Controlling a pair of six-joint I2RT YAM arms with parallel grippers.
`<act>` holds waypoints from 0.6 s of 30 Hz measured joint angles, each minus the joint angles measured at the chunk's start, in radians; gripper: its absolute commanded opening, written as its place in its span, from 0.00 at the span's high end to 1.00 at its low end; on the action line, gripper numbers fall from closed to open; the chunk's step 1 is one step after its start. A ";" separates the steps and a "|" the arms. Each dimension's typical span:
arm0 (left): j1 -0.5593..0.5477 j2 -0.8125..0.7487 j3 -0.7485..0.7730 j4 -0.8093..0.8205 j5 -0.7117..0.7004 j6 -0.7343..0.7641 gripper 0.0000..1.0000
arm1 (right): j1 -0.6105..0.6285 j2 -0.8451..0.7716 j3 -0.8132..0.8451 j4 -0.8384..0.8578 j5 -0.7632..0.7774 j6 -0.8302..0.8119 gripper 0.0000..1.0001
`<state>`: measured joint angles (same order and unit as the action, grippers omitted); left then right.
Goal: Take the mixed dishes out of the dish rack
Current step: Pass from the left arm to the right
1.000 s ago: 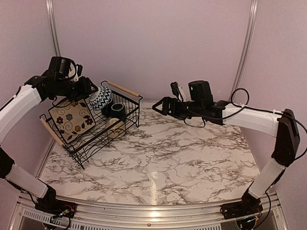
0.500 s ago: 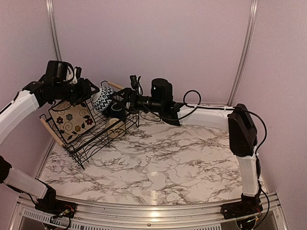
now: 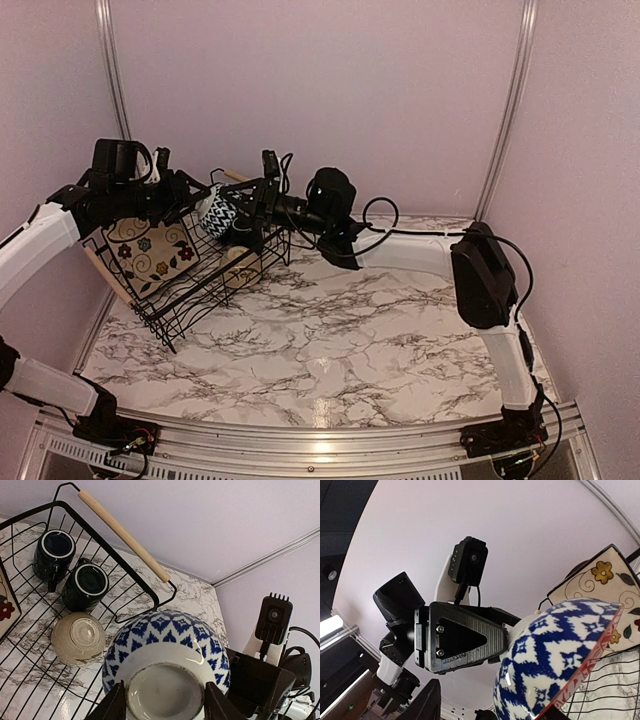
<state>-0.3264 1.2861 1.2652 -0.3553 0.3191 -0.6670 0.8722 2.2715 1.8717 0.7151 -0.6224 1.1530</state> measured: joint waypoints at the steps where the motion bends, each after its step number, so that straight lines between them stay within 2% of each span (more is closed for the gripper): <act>1: 0.000 -0.005 -0.008 0.013 0.006 -0.003 0.64 | 0.000 0.003 0.000 0.012 -0.002 0.008 0.54; 5: 0.000 -0.018 -0.042 0.064 0.035 -0.038 0.64 | 0.000 0.010 0.000 0.055 -0.006 0.055 0.66; 8: 0.000 -0.024 -0.065 0.107 0.059 -0.062 0.63 | 0.000 0.012 0.000 0.074 -0.005 0.097 0.83; 11: -0.001 -0.039 -0.085 0.143 0.088 -0.083 0.58 | 0.000 0.014 0.001 0.089 -0.008 0.130 0.99; 13: -0.001 -0.051 -0.093 0.160 0.100 -0.097 0.49 | 0.000 0.014 0.003 0.107 -0.014 0.155 1.00; 18: -0.001 -0.077 -0.095 0.170 0.109 -0.100 0.13 | 0.005 0.003 0.003 0.120 -0.023 0.151 1.00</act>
<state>-0.3271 1.2095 1.1698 -0.1856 0.4282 -0.7670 0.8776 2.2742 1.8751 0.8352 -0.6456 1.3045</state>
